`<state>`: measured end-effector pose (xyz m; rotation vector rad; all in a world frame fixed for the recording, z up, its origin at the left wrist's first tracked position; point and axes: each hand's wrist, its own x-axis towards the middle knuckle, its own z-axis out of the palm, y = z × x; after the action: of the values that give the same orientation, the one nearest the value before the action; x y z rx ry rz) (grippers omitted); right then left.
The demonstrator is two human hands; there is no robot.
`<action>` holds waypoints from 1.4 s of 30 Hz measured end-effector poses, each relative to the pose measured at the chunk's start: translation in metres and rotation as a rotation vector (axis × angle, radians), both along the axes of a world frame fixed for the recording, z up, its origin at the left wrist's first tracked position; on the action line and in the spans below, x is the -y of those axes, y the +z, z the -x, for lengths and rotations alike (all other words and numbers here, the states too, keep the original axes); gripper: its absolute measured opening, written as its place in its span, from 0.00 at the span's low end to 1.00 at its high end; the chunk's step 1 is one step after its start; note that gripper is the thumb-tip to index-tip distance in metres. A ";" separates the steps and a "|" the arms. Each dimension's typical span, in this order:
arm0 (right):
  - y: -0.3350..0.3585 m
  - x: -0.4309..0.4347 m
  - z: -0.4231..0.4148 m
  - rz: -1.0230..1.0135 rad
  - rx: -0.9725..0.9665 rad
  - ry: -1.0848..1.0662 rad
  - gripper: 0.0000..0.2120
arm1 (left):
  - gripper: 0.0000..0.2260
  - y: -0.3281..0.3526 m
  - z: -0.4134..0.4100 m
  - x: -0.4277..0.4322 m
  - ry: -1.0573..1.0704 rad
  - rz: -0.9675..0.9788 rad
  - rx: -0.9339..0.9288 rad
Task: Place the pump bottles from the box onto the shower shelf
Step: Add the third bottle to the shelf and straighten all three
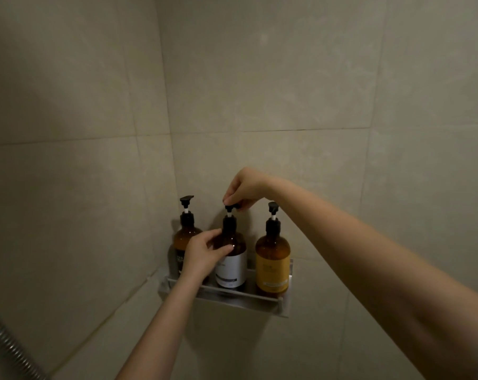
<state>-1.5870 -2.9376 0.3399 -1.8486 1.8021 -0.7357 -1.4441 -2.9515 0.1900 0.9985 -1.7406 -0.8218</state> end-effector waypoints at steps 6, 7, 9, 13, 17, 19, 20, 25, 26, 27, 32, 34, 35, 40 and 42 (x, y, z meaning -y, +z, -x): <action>-0.002 0.005 -0.012 -0.050 0.077 -0.179 0.12 | 0.25 -0.003 -0.001 0.003 0.002 -0.001 -0.012; -0.004 0.006 -0.014 -0.073 0.084 -0.200 0.11 | 0.25 -0.004 -0.001 0.003 -0.002 -0.005 -0.018; -0.007 0.009 -0.016 -0.106 0.094 -0.235 0.13 | 0.26 -0.006 -0.001 0.003 -0.008 -0.013 -0.027; -0.012 0.011 -0.017 -0.111 0.060 -0.267 0.16 | 0.25 -0.008 -0.002 0.003 -0.022 -0.013 -0.032; -0.013 0.010 -0.016 -0.076 0.035 -0.278 0.16 | 0.25 -0.007 0.001 0.004 -0.030 -0.031 -0.032; -0.014 0.010 -0.015 -0.053 0.029 -0.284 0.16 | 0.24 -0.007 0.005 0.004 -0.033 -0.039 -0.036; -0.014 0.010 -0.015 -0.042 0.028 -0.288 0.16 | 0.24 -0.008 0.006 0.004 -0.033 -0.040 -0.040; -0.019 0.012 -0.013 -0.002 0.015 -0.288 0.17 | 0.23 -0.011 0.005 0.000 -0.046 -0.015 -0.048; -0.019 0.012 -0.013 0.011 -0.034 -0.283 0.17 | 0.22 -0.012 0.003 -0.001 -0.040 0.017 -0.077; -0.017 0.014 -0.013 0.036 -0.133 -0.282 0.18 | 0.20 -0.012 0.000 -0.002 -0.017 0.066 -0.127; -0.003 0.030 -0.035 0.254 -0.364 -0.180 0.17 | 0.14 -0.015 -0.026 0.005 0.316 0.210 -0.330; 0.000 0.035 -0.048 0.287 -0.348 -0.160 0.17 | 0.15 -0.018 -0.034 0.010 0.403 0.198 -0.306; 0.000 0.039 -0.054 0.292 -0.340 -0.157 0.18 | 0.17 -0.019 -0.037 0.013 0.430 0.183 -0.260; -0.010 0.054 -0.077 0.200 -0.318 -0.154 0.20 | 0.22 -0.023 -0.045 0.024 0.328 0.057 -0.100; -0.014 0.058 -0.082 0.187 -0.326 -0.150 0.21 | 0.23 -0.024 -0.046 0.029 0.302 0.026 -0.106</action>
<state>-1.5050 -2.9959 0.3257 -2.0686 2.1598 -0.7095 -1.3982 -2.9804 0.1663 1.1446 -1.4618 -0.6440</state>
